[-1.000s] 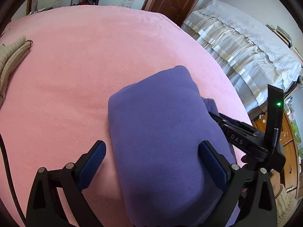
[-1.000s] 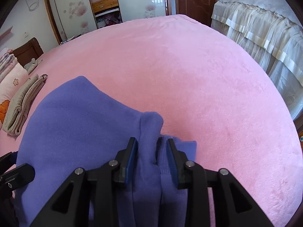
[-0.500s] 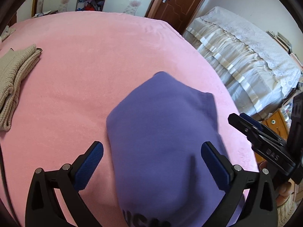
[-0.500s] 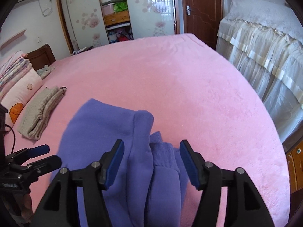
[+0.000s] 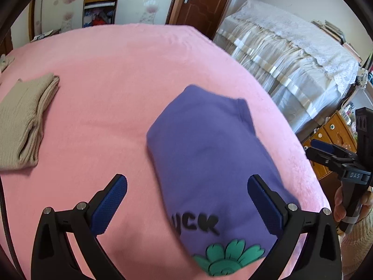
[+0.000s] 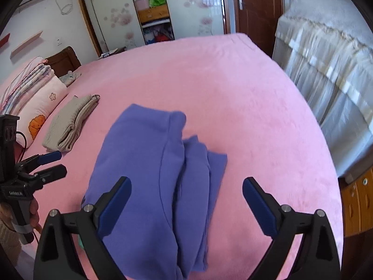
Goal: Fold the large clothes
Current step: 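Grasp the hoodie bundle with both tools and lift it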
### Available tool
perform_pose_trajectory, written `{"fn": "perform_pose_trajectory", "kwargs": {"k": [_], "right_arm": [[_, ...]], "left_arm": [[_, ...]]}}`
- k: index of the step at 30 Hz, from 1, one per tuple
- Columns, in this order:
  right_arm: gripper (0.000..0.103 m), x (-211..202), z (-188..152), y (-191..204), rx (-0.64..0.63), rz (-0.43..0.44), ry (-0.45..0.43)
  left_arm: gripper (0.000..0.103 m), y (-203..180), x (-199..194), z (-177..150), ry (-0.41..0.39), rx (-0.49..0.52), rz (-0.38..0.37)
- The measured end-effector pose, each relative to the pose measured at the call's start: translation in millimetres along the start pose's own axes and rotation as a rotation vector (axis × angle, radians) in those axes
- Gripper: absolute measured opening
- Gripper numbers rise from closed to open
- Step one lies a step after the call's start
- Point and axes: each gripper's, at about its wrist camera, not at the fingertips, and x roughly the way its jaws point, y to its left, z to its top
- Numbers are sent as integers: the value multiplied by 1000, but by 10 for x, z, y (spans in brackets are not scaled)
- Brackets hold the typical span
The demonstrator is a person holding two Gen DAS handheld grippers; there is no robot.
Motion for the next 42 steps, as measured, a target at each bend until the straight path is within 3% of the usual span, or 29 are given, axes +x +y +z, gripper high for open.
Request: {"fn": "perform_pose_trajectory", "kwargs": {"k": [3,5,12,19,23,26,29,32,42], "right_arm": [[97,-52,-126,-65,18,-8,18],[97,-79,-215,-113,55,38,35],[103,-66,-445,-84,84,138,93],[103,525,-466,64,38,110,168],[103,915,-443,-55,57,87,206],[103,1167,-440,-239,118,129,241],[103,1420,-505,-491,223,268,295],[103,1535,-573,-609,244,364,303],[103,1633,-535,-606,228,431,370]], "left_arm": [[102,-12,-30,-125,37,14,-57],[102,-28,-54,-217,62,16,-94],[102,-56,73,-482,114,5,-128],[102,31,549,-416,112,-70,-123],[103,64,850,-389,121,-109,-132],[103,5,939,-412,90,-57,-101],[103,4,983,-431,80,-48,-101],[103,69,1031,-457,94,-63,-123],[103,131,1089,-454,121,-103,-133]]}}
